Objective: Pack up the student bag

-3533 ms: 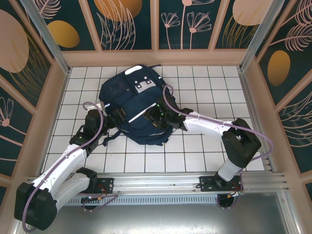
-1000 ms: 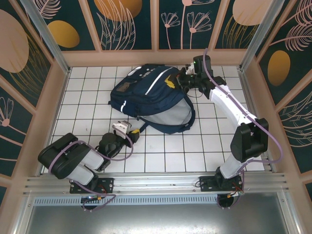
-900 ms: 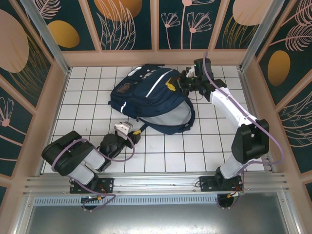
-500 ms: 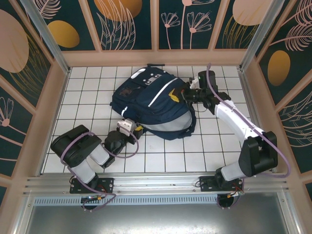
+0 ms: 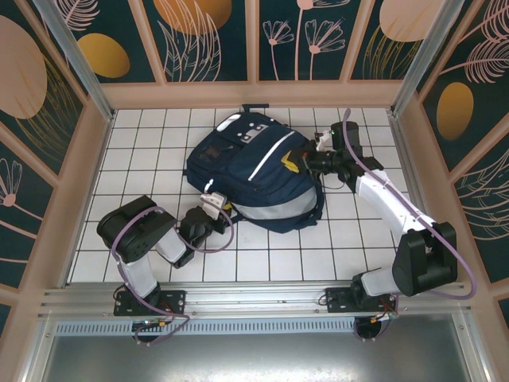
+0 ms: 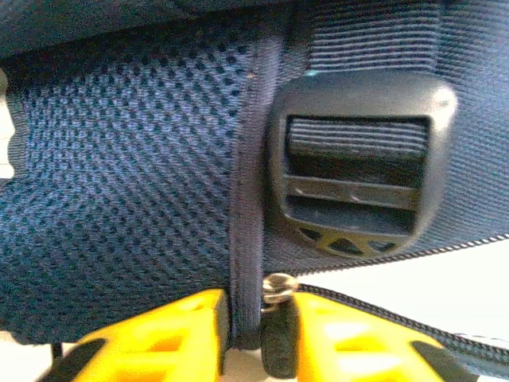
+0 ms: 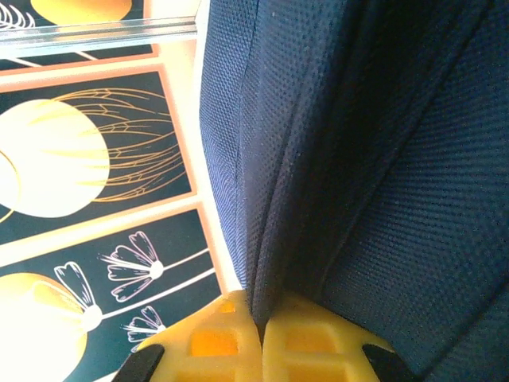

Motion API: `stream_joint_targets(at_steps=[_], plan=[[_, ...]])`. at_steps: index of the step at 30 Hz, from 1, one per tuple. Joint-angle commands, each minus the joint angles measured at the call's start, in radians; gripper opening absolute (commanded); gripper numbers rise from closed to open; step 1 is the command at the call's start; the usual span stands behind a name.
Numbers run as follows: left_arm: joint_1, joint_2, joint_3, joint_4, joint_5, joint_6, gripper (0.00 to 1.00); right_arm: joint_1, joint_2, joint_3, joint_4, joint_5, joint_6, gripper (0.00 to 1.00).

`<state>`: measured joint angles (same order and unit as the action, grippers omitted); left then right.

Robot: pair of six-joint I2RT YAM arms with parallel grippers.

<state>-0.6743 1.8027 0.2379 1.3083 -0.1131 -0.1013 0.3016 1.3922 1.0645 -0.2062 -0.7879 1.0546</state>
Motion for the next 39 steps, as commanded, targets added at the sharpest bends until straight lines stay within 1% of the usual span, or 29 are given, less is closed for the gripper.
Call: stream_joint_targets(at_steps=[1, 3, 4, 13, 17, 24, 30, 34, 39], plan=[[-0.002, 0.013, 0.033, -0.075, 0.032, -0.002, 0.12, -0.007, -0.061, -0.01, 0.064, -0.073, -0.014, 0.0], [-0.002, -0.009, 0.038, -0.102, 0.047, -0.014, 0.02, -0.007, -0.061, -0.02, 0.066, -0.056, -0.016, 0.0], [-0.002, -0.022, 0.036, -0.112, 0.053, -0.019, 0.0, -0.007, -0.061, -0.025, 0.066, -0.049, -0.013, 0.0], [-0.003, -0.13, -0.035, -0.132, 0.09, -0.087, 0.0, 0.017, -0.068, -0.092, 0.106, 0.013, 0.01, 0.0], [-0.007, -0.16, -0.068, -0.13, 0.109, -0.115, 0.0, 0.051, -0.07, -0.111, 0.123, 0.049, 0.02, 0.0], [-0.033, -0.148, -0.098, -0.094, 0.124, -0.136, 0.0, 0.141, -0.042, -0.126, 0.185, 0.106, 0.057, 0.0], [-0.049, -0.152, -0.093, -0.103, 0.162, -0.15, 0.0, 0.189, -0.012, -0.127, 0.212, 0.145, 0.072, 0.0], [-0.056, -0.179, -0.096, -0.108, 0.201, -0.168, 0.0, 0.199, 0.006, -0.136, 0.234, 0.16, 0.09, 0.0], [-0.066, -0.229, -0.099, -0.157, 0.233, -0.189, 0.0, 0.195, 0.009, -0.142, 0.239, 0.196, 0.101, 0.0]])
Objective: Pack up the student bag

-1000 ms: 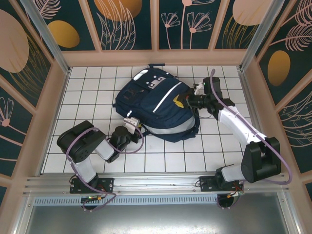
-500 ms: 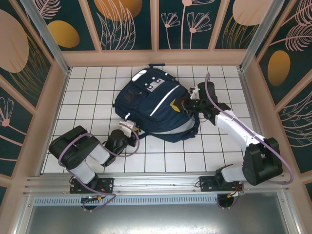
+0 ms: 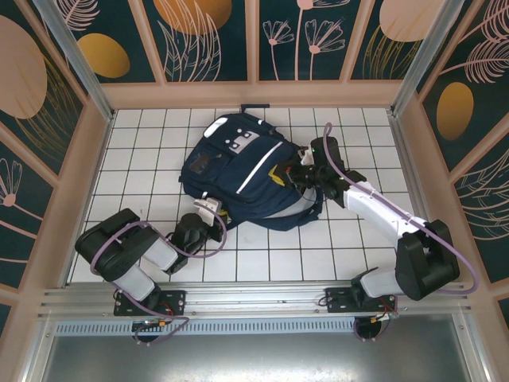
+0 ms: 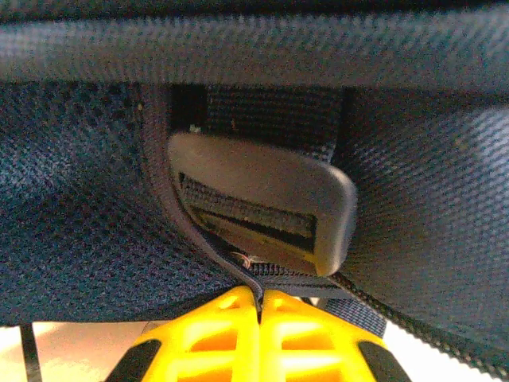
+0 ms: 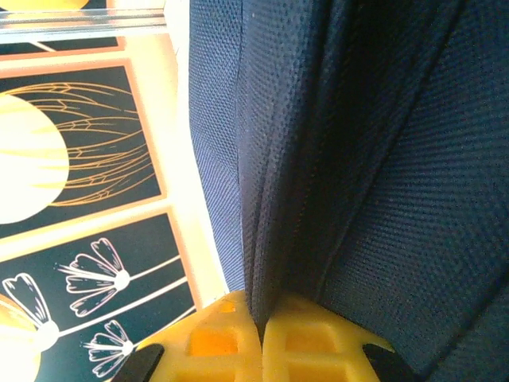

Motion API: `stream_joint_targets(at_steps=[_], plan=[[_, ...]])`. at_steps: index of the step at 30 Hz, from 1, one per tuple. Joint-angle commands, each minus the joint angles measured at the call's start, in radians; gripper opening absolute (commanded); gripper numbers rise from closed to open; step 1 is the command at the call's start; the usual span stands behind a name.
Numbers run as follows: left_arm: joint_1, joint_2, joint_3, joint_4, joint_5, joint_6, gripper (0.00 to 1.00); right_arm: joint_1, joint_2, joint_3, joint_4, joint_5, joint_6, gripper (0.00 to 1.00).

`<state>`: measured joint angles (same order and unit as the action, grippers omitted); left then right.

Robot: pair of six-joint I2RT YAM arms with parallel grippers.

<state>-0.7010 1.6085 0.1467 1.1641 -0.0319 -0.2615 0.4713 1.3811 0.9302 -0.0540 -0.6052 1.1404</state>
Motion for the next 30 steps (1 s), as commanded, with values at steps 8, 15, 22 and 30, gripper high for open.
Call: stream_joint_targets(at_steps=[8, 15, 22, 30], plan=[[-0.044, -0.142, -0.024, -0.117, 0.235, -0.08, 0.0, -0.016, 0.005, -0.019, -0.014, 0.118, -0.052, 0.0], [-0.062, -0.146, 0.042, -0.224, 0.357, -0.103, 0.0, -0.014, 0.004, -0.06, 0.025, 0.149, -0.039, 0.0], [-0.076, -0.129, 0.082, -0.287, 0.374, -0.118, 0.0, -0.024, -0.015, -0.017, -0.111, 0.257, -0.17, 0.26], [-0.075, -0.18, 0.127, -0.387, 0.441, -0.154, 0.0, -0.005, -0.342, -0.107, -0.295, 0.496, -0.47, 0.7]])
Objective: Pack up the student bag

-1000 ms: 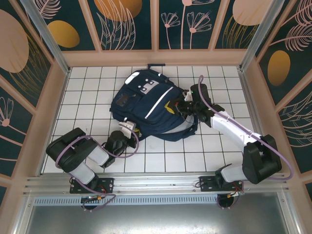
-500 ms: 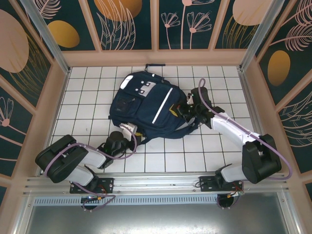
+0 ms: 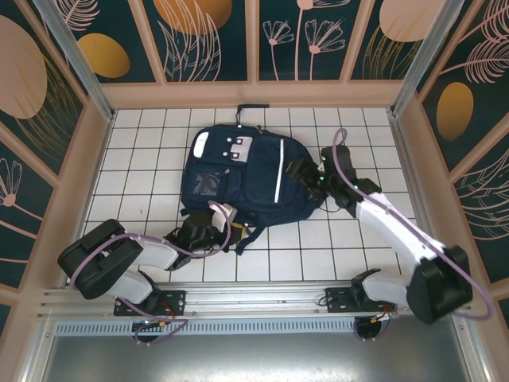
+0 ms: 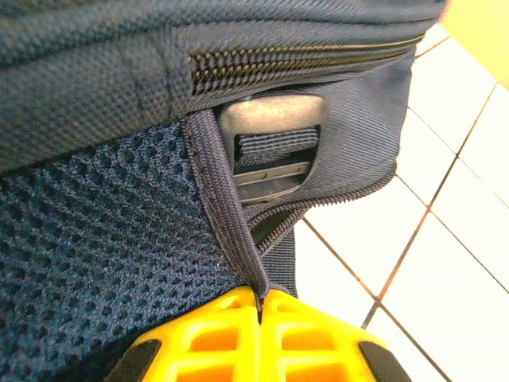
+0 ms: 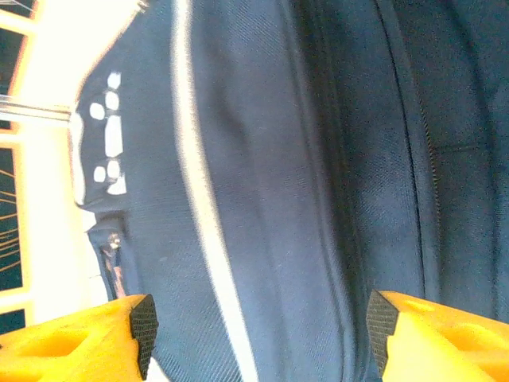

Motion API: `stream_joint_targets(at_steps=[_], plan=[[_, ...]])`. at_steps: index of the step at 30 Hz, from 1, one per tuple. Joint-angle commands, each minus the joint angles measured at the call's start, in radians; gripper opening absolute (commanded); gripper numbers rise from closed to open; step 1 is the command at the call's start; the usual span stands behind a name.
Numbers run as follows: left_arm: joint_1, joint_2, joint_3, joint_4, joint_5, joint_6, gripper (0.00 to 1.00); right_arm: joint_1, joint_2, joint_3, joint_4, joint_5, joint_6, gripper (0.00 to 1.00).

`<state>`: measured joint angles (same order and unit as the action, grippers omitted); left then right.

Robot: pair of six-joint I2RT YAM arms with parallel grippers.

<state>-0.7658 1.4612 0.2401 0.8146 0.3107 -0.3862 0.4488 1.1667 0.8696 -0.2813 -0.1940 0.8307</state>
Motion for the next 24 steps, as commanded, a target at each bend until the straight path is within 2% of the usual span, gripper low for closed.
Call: stream_joint_targets(at_steps=[1, 6, 9, 12, 16, 19, 24], plan=[[-0.011, -0.038, 0.042, -0.048, 0.113, -0.04, 0.0, 0.031, -0.184, -0.087, -0.038, 0.047, -0.192, 0.67], [-0.01, -0.021, 0.098, -0.054, 0.19, -0.107, 0.0, 0.119, -0.375, -0.372, 0.202, -0.233, -0.247, 0.57], [-0.01, 0.014, 0.134, -0.053, 0.225, -0.134, 0.0, 0.166, -0.375, -0.501, 0.363, -0.327, -0.202, 0.49], [-0.01, 0.038, 0.148, -0.042, 0.243, -0.15, 0.0, 0.165, -0.269, -0.579, 0.576, -0.449, -0.135, 0.5], [-0.008, 0.049, 0.147, -0.029, 0.247, -0.162, 0.0, 0.162, -0.037, -0.607, 0.77, -0.553, -0.102, 0.51], [-0.006, 0.062, 0.151, -0.022, 0.258, -0.171, 0.0, 0.162, 0.077, -0.614, 0.907, -0.589, -0.076, 0.54], [0.006, 0.081, 0.165, -0.012, 0.282, -0.191, 0.0, 0.172, 0.205, -0.597, 1.013, -0.6, -0.096, 0.54]])
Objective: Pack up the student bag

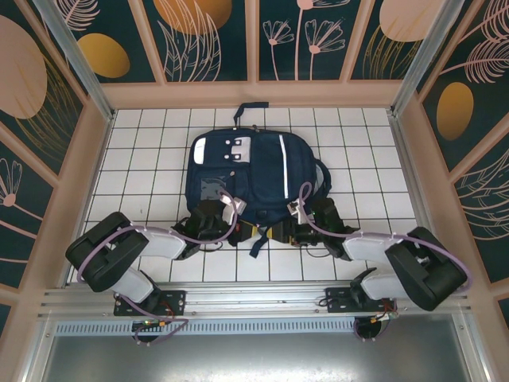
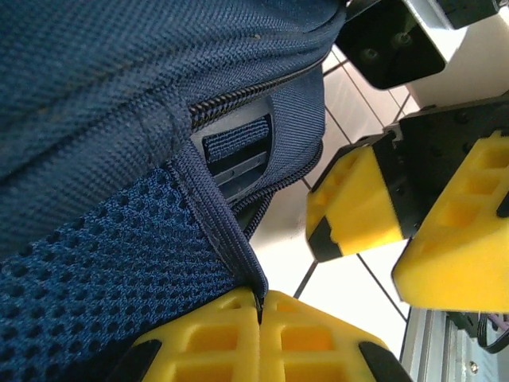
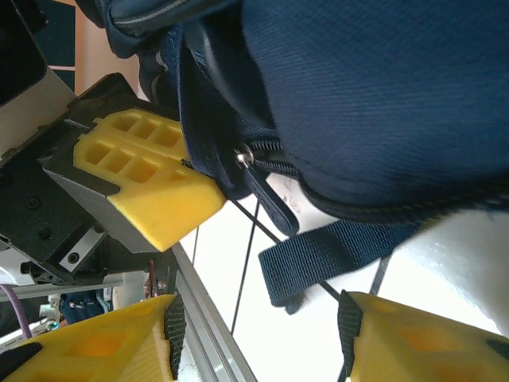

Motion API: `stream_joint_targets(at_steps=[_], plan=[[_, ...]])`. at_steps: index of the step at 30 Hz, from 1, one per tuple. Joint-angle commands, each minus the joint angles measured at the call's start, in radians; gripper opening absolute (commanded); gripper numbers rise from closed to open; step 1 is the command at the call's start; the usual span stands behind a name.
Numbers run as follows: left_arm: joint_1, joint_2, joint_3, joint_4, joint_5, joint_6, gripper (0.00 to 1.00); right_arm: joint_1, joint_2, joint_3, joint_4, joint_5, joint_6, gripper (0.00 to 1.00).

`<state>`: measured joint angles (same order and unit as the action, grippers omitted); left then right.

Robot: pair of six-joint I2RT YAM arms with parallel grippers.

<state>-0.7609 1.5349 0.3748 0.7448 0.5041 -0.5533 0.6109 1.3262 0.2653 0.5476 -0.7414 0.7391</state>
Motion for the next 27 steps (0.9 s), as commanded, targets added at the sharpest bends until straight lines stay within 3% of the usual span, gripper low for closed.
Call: stream_joint_targets(at_steps=[1, 8, 17, 27], plan=[[0.007, 0.009, 0.033, 0.062, 0.094, -0.032, 0.0, 0.012, 0.069, 0.007, 0.213, -0.052, -0.004, 0.54], [0.036, 0.041, 0.033, 0.135, 0.137, -0.097, 0.0, 0.04, 0.165, 0.009, 0.314, 0.025, -0.045, 0.51], [0.039, 0.062, 0.038, 0.166, 0.159, -0.125, 0.0, 0.052, 0.302, 0.054, 0.457, 0.008, 0.023, 0.5], [0.041, 0.08, 0.04, 0.158, 0.159, -0.13, 0.0, 0.049, 0.355, 0.08, 0.534, -0.011, 0.092, 0.09]])
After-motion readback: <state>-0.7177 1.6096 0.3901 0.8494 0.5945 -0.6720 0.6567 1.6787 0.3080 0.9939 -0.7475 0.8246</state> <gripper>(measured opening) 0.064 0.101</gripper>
